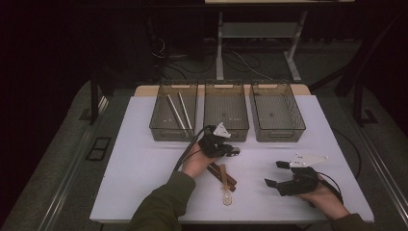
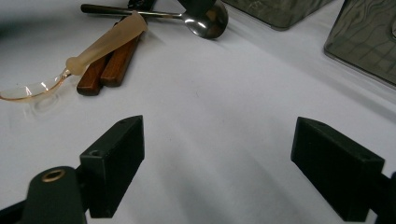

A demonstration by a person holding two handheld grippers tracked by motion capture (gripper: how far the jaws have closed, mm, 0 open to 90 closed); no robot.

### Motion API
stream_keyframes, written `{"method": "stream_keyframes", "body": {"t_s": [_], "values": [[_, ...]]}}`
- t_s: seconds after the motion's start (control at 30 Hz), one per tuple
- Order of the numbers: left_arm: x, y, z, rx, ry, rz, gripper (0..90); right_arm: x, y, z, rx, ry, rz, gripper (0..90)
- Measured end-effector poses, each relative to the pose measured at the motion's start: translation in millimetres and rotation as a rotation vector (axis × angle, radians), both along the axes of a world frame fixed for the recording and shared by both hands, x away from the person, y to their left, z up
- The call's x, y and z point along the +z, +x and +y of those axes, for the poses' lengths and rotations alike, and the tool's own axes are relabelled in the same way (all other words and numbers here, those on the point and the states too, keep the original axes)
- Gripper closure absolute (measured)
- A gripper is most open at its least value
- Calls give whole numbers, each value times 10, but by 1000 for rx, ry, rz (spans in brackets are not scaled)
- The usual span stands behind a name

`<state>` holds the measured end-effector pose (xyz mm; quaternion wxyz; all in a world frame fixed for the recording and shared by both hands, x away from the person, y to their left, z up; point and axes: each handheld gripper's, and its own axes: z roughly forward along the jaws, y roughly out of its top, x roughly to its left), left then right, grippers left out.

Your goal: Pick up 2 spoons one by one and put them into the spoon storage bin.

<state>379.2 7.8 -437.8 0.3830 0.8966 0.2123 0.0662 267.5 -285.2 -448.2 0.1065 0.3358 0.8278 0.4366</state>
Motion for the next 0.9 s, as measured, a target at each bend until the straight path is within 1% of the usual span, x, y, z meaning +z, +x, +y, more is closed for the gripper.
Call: {"method": "stream_keyframes", "body": {"t_s": [0.1,0.13,0.17,0.27,0.4,0.57,0.63,0.73,0.9], "values": [[2,7,11,-9,-7,5,875,0,-3,2,1,-2,0,171],[5,10,14,-12,-14,16,881,1,-4,3,1,-2,-1,171],[8,10,14,-10,-12,18,883,1,-4,3,1,-2,-1,171],[10,17,20,-15,-13,18,884,3,-4,2,2,-3,-2,171],[39,28,57,-5,-15,11,886,6,-7,1,4,-2,-5,171],[128,44,140,19,-42,17,885,10,-6,-6,2,0,-6,171],[165,39,163,24,-44,19,885,10,-6,-5,2,0,-6,171],[215,30,194,34,-40,10,885,12,-6,-5,1,1,-6,171],[304,24,254,46,-65,3,885,17,-11,-6,1,1,-6,171]]}}
